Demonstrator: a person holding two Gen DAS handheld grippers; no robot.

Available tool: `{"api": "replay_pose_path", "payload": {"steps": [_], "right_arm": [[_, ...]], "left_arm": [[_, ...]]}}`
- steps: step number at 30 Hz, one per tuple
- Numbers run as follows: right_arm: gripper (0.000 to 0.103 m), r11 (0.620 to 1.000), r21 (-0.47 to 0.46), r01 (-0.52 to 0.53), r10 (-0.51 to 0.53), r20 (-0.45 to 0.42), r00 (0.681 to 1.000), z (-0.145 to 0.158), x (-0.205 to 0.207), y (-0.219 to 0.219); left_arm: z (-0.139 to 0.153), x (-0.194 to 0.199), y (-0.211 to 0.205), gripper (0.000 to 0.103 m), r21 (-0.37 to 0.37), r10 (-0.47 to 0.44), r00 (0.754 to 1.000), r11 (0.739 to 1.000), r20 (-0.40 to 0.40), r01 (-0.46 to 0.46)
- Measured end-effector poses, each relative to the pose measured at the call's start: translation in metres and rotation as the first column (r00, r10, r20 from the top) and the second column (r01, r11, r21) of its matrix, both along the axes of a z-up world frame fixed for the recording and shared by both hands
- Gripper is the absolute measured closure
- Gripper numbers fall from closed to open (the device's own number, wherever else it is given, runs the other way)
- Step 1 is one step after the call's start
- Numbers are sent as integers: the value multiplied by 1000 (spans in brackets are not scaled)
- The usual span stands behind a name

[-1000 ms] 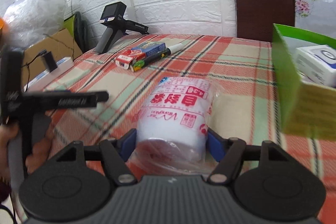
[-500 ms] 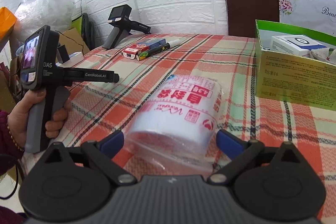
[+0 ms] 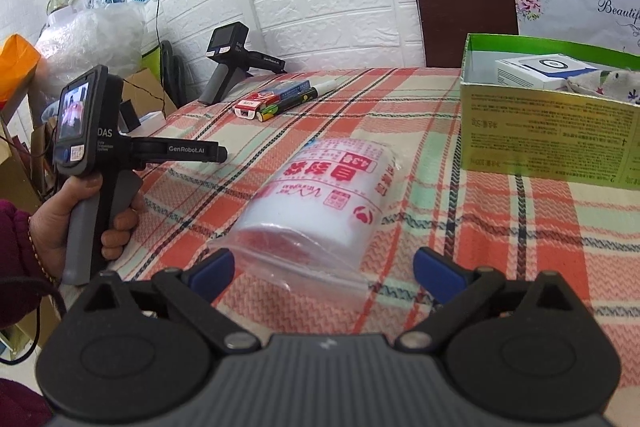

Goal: Organize objects

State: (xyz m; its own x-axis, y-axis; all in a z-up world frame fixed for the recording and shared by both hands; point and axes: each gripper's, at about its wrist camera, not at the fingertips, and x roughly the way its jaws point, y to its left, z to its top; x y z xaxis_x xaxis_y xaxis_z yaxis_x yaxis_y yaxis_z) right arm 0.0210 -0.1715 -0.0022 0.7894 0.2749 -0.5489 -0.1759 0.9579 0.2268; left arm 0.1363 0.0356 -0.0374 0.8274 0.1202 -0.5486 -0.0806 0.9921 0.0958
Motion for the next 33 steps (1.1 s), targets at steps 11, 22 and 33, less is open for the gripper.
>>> {"api": "replay_pose_path", "payload": {"steps": [11, 22, 33], "right_arm": [[4, 996, 86, 4, -6, 16, 1000, -1, -5, -13], [5, 994, 109, 32, -34, 18, 999, -2, -9, -19], [6, 997, 70, 35, -36, 11, 999, -2, -6, -14]], "left_arm": [[0, -1, -3, 0, 8, 28, 1000, 1000, -3, -28], [0, -1, -5, 0, 7, 41, 999, 999, -9, -41], [7, -24, -6, 0, -65, -26, 997, 998, -75, 22]]}}
